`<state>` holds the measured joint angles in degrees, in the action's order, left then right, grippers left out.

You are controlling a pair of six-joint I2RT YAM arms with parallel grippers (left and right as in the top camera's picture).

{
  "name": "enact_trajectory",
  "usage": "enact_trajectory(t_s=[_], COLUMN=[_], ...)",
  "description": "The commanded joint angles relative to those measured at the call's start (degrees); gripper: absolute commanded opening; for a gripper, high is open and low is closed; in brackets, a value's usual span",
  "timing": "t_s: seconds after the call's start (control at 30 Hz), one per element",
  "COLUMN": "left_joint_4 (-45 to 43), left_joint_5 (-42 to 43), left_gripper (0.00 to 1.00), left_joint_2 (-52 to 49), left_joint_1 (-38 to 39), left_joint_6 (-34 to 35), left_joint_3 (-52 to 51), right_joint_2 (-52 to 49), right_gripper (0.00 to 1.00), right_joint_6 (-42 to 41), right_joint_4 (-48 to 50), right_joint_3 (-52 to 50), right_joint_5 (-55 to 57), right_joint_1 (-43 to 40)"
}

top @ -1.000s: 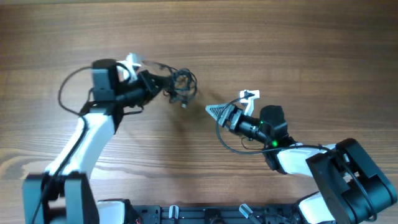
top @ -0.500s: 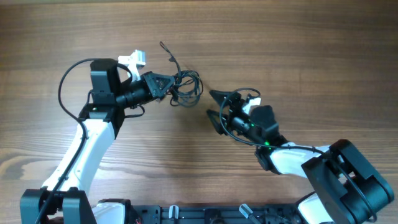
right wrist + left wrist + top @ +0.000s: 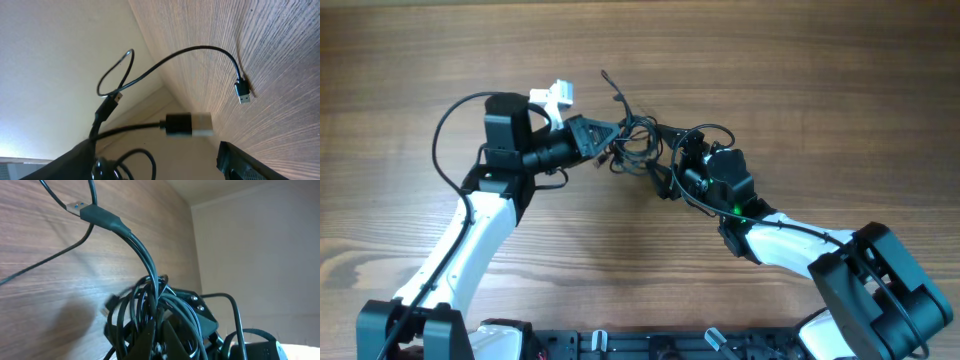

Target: Untangle cables

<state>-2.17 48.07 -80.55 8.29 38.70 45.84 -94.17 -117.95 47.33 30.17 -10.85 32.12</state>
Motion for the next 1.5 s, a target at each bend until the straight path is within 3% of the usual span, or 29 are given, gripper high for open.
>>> enact_trajectory(t_s=[0.0, 0.13, 0.27, 0.33, 0.4, 0.43, 0.53, 0.6, 0.67, 0.73, 0.8, 1.07, 1.2, 1.47], left_joint_4=[-0.44, -0.44, 0.22, 0.17, -0.31, -1.31, -5.62, -7.23, -7.28, -7.54, -7.54, -8.02, -7.96, -9.20], left_joint_5=[1.36, 1.42, 1.66, 1.64, 1.60, 1.60, 1.33, 0.76, 0.74, -0.02, -1.66, -2.97, -2.95, -7.89], left_gripper=[0.04, 0.04, 0.04, 0.04, 0.04, 0.04, 0.04, 0.04, 0.04, 0.04, 0.04, 0.04, 0.04, 0.04], left_joint_2=[0.90, 0.92, 0.90, 0.90, 0.92, 0.92, 0.92, 0.92, 0.90, 0.90, 0.90, 0.92, 0.92, 0.92], left_joint_1=[1.81, 1.95, 1.99, 1.99, 1.99, 1.90, 0.22, -1.73, -3.52, -4.20, -4.07, -4.02, -4.02, 2.16], left_joint_6=[0.83, 1.27, 1.25, 1.25, 1.22, 1.22, 1.22, 1.25, 2.40, 3.76, 5.14, 13.25, 15.45, 17.53], left_joint_3=[0.02, 0.02, 0.02, 0.02, 0.02, 0.02, 0.02, 0.02, 0.02, 0.02, 0.02, 0.02, 0.02, 0.02], right_joint_2=[-0.13, -0.13, -0.13, -0.13, -0.13, -0.13, -0.13, -0.13, -0.13, -0.13, -0.13, -0.13, -0.13, -0.13], right_gripper=[0.79, 0.61, 0.62, 0.66, 0.76, 0.97, 1.00, 0.84, 0.79, 0.79, 0.77, 0.68, 0.68, 0.66], right_joint_6=[-0.76, -0.76, -0.74, -0.74, -0.70, -0.46, 1.68, 6.64, 6.86, 6.56, -0.66, -0.76, -0.76, -0.74], right_joint_4=[0.15, 0.09, -0.15, -0.09, -0.46, -0.52, -0.96, -0.66, 0.39, 3.04, 2.93, 4.42, 4.07, 2.78], right_joint_3=[1.01, 1.01, 1.01, 1.01, 1.01, 0.98, 0.72, 0.24, 0.22, 0.22, 0.24, 0.96, 0.98, 1.03], right_joint_5=[3.74, 8.39, 9.75, 9.44, 7.89, 7.30, 4.96, 4.04, -0.76, -6.05, -8.98, 4.09, 9.68, 9.64], right_joint_1=[0.13, -0.55, -2.56, -2.84, -2.84, -2.86, -2.91, -3.15, -4.04, -3.87, -2.21, 0.87, 0.87, 0.81])
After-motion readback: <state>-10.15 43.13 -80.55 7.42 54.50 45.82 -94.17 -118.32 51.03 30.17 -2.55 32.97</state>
